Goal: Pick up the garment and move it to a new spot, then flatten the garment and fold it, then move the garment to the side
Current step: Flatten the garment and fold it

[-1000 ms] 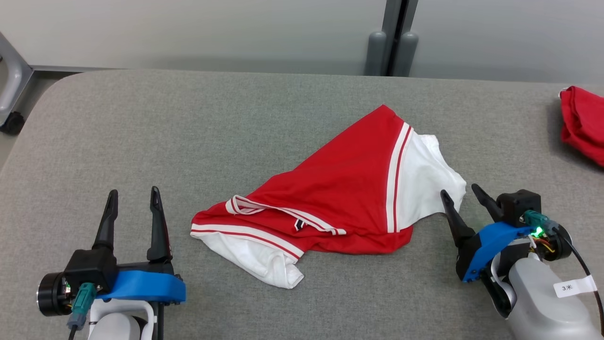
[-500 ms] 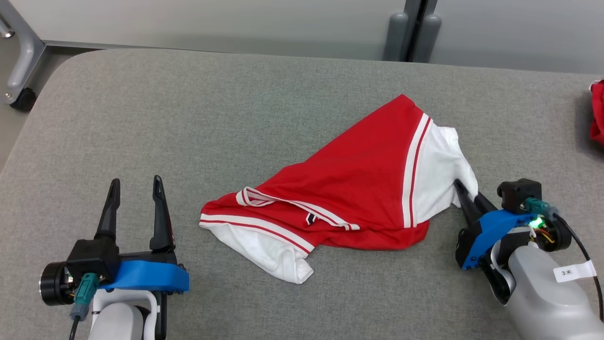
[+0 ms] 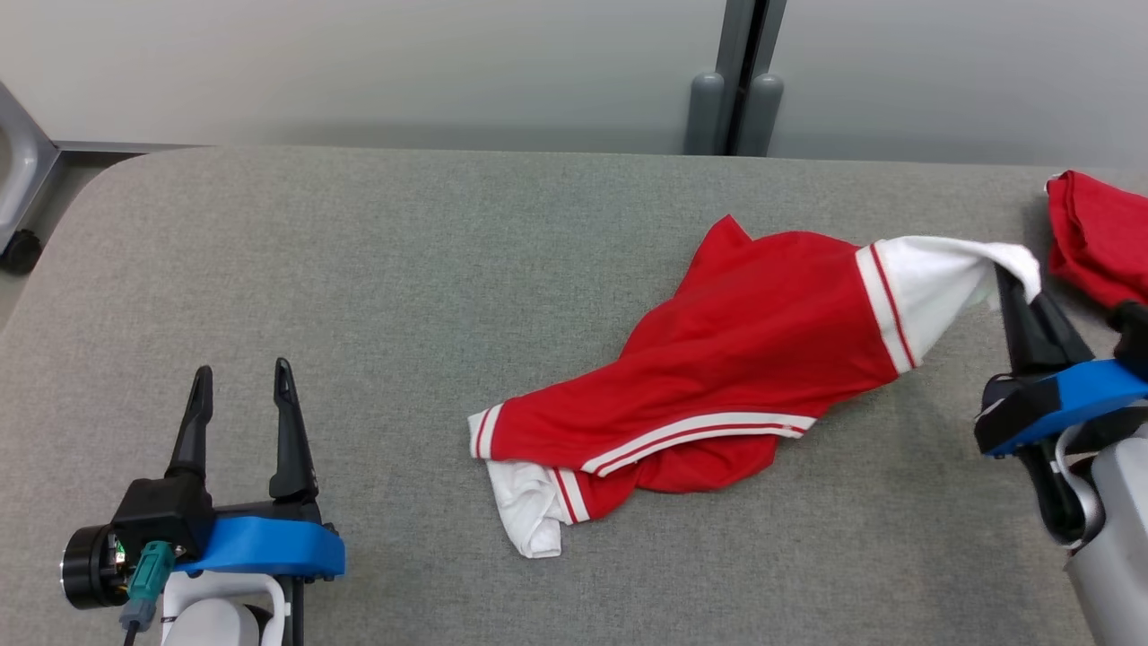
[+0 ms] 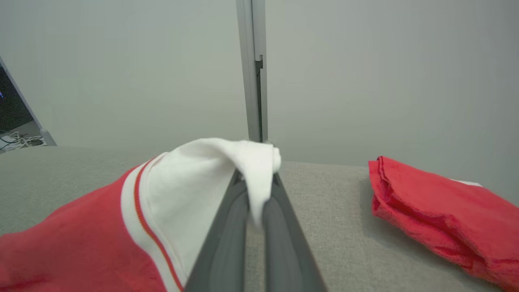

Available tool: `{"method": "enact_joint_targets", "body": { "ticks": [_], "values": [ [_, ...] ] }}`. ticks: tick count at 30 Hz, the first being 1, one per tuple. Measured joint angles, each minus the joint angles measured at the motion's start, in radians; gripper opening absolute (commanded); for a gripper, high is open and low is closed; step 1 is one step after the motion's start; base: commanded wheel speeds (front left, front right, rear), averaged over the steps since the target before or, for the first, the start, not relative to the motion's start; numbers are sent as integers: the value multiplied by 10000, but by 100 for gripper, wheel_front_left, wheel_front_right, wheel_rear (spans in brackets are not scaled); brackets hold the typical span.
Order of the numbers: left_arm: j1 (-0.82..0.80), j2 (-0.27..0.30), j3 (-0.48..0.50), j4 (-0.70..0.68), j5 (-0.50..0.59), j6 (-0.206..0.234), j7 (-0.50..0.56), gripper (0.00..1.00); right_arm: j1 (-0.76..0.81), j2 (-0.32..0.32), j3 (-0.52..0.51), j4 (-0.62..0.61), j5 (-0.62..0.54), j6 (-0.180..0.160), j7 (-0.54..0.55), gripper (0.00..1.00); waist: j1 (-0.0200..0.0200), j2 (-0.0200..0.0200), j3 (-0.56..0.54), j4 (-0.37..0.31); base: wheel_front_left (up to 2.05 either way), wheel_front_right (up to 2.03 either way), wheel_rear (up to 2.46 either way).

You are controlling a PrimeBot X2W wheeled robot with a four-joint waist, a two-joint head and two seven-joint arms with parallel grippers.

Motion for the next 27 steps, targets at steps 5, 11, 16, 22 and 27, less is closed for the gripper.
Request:
{"method": "enact_joint_targets", "body": {
  "ticks": [5, 11, 16, 22, 27],
  "values": [
    [62, -15, 21, -8, 38, -29, 0, 100, 217, -251, -635, -1290, -2, 0, 50, 0, 0, 0, -113, -98, 0, 0, 0],
    [61, -104, -6, 2, 42, -109, 0, 100, 256, -90, -947, -2313, -324, 0, 702, 0, 0, 0, -156, 85, 0, 0, 0],
    [33, -221, -17, 29, 46, -150, -2, 100, -132, 213, -619, -2725, -466, 0, 1150, 0, 0, 0, -92, 418, 0, 0, 0],
    [-188, -431, -176, 107, 59, -251, -2, 100, -2067, 493, 403, -2374, -823, 0, 1613, 0, 0, 0, 89, 1070, 0, 0, 0],
    [-387, -594, -314, 199, 65, -299, -2, 100, -3730, 826, 1302, -1402, -1018, 0, 1680, 0, 0, 0, 227, 1686, 0, 0, 0]
  ]
}}
